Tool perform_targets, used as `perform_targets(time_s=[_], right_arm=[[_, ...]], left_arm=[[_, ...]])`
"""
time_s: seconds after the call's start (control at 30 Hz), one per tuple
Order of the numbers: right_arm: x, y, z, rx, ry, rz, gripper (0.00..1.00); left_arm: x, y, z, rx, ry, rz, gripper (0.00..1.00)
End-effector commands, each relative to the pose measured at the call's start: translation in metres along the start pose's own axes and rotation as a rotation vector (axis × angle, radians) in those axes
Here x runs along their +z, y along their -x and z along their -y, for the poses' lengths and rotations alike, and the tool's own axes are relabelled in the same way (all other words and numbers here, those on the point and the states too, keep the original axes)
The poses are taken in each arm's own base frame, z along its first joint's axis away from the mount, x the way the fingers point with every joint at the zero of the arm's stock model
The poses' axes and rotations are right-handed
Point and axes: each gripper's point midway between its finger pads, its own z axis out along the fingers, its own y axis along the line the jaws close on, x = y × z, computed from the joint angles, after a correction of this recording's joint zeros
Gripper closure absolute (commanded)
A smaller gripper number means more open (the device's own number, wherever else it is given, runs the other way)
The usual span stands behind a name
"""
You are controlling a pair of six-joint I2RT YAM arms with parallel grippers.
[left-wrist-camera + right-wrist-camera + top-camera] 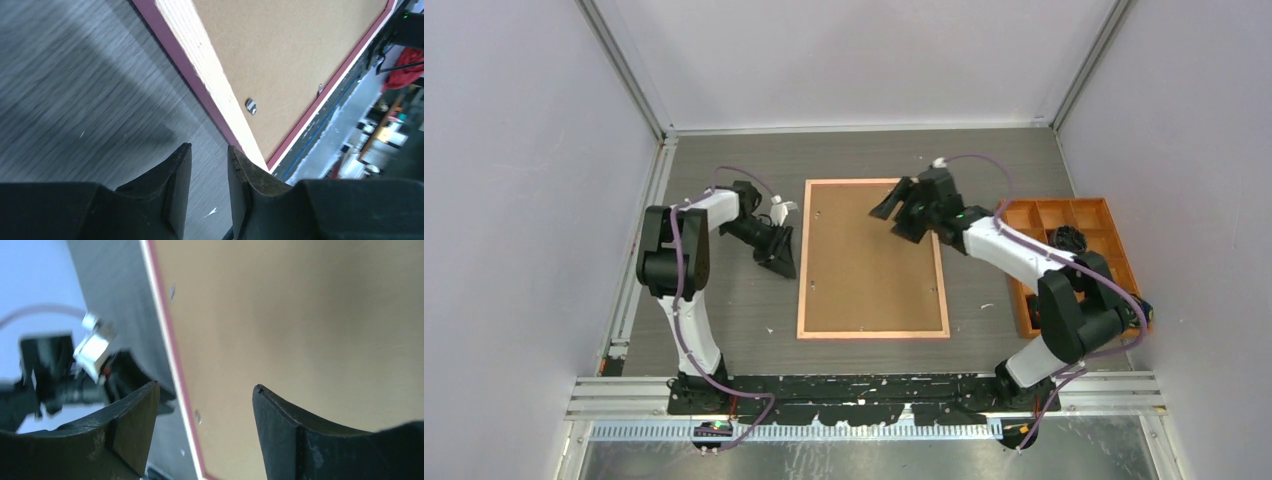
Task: Put the photo into the frame
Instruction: Install the photo frame at the center of the board.
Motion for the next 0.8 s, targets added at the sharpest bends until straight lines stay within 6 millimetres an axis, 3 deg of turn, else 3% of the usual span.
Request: perform_targets(time_s=[0.0, 0.2, 0.37, 0.53, 0.77], right_arm=[[0.020, -0.070, -0.040, -0.021, 0.112, -0.119, 0.29], [0.045, -0.150, -0.073, -0.052, 0.194, -0.274, 0.38], [0.062, -0.193, -0.085, -0.057, 0.212, -0.362, 0.44], [0.070, -0.215, -0.089, -0.063, 0.215, -0.412, 0.45], [0.072, -0.228, -0.085, -0.070, 0.196, -0.450, 0.46]], left_arm=[[0.021, 0.001, 0.012, -0.117, -0.098, -0.018, 0.67], [0.027, -0.003, 0.009, -0.120, -0.089, -0.030, 0.74], [0.027, -0.003, 0.008, -0.122, -0.092, -0.031, 0.77], [0.027, -0.003, 0.004, -0.111, -0.068, -0.034, 0.78], [0.027, -0.003, 0.003, -0.109, -0.057, -0.035, 0.79]])
